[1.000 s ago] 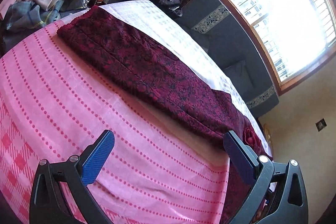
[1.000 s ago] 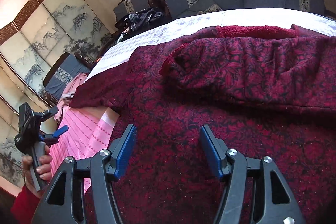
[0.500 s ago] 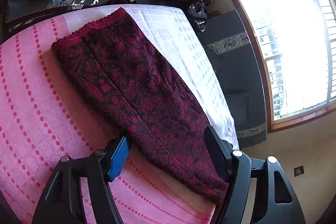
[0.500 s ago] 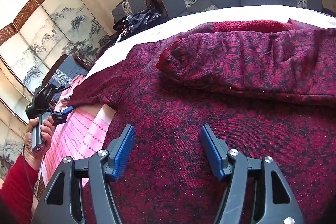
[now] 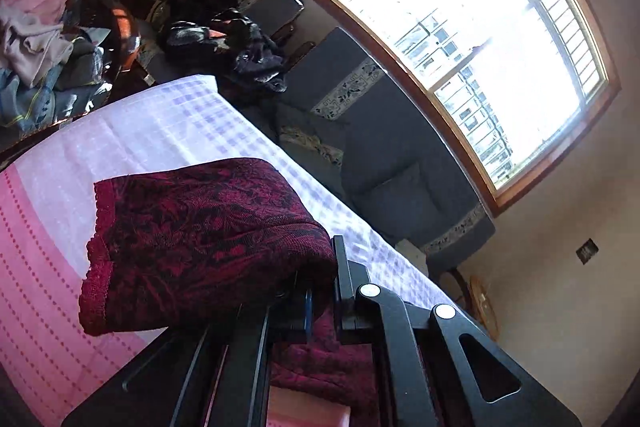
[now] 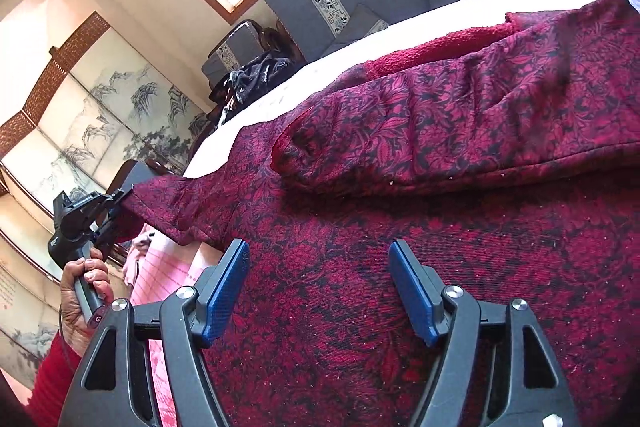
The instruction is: Fold small clothes
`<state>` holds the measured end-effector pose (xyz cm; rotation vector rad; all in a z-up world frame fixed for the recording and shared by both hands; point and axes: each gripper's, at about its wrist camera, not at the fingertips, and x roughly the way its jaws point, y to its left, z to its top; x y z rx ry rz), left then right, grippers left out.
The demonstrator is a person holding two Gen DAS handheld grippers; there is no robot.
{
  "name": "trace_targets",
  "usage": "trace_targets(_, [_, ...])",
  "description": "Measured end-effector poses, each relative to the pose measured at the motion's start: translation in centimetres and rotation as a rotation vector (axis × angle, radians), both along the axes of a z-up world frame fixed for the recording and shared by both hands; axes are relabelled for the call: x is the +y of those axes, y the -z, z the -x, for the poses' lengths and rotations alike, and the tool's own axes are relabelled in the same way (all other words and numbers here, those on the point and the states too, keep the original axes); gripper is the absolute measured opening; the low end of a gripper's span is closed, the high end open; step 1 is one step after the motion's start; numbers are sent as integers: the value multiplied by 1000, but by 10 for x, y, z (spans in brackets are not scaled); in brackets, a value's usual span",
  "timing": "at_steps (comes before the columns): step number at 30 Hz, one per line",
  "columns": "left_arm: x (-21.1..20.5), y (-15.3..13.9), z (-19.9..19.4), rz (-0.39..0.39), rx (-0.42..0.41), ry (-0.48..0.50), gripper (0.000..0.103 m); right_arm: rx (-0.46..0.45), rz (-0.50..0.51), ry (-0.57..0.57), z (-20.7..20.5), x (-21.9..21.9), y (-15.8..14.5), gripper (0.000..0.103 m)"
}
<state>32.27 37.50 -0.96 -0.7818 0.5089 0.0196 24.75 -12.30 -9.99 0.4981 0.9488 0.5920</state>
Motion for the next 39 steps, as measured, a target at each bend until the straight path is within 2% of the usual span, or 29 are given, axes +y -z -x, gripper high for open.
trace_targets(2, [-43,-21,-19,-42,-17,86,7,13,-31,17,0,-8,1,69])
trace_targets(5, [-110,-34,-44,-64,-21,217,7,35,-81,49,3,-24,-1,70])
trace_targets(8, [-178,-29,-67,-91,-6,332,7,43,-115,69,12,-42,-5,71])
trace_targets(13, [-283,-1,-93,-197,31,468,7,28,-121,97,27,-81,-12,73])
trace_targets(15, [-318,13,-99,-267,43,520,7,30,-131,123,33,-100,-13,74])
trace_targets(18, [-363,28,-98,-439,44,559,10,32,-145,162,40,-129,-12,74])
trace_targets(21, [-396,38,-84,-575,44,586,24,40,-167,196,46,-154,-11,74])
trace_targets(23, [-407,38,-73,-588,17,615,63,36,-177,218,48,-169,-11,74])
trace_targets(25, [-413,34,-61,-588,-41,627,74,29,-184,239,47,-180,-12,75])
trace_targets(28, [-416,24,-44,-594,-73,629,82,24,-202,262,41,-188,-17,75])
trace_targets(30, [-406,18,-30,-568,-90,617,84,21,-194,252,36,-192,-21,75])
trace_targets(35, [-352,30,-2,-563,-88,484,94,-27,-92,218,11,-198,-34,75])
trace_targets(37, [-324,46,-5,-502,-27,441,94,-13,-61,195,-12,-201,-32,75])
trace_targets(39, [-295,65,-11,-361,27,425,94,19,-32,182,-34,-201,-28,75])
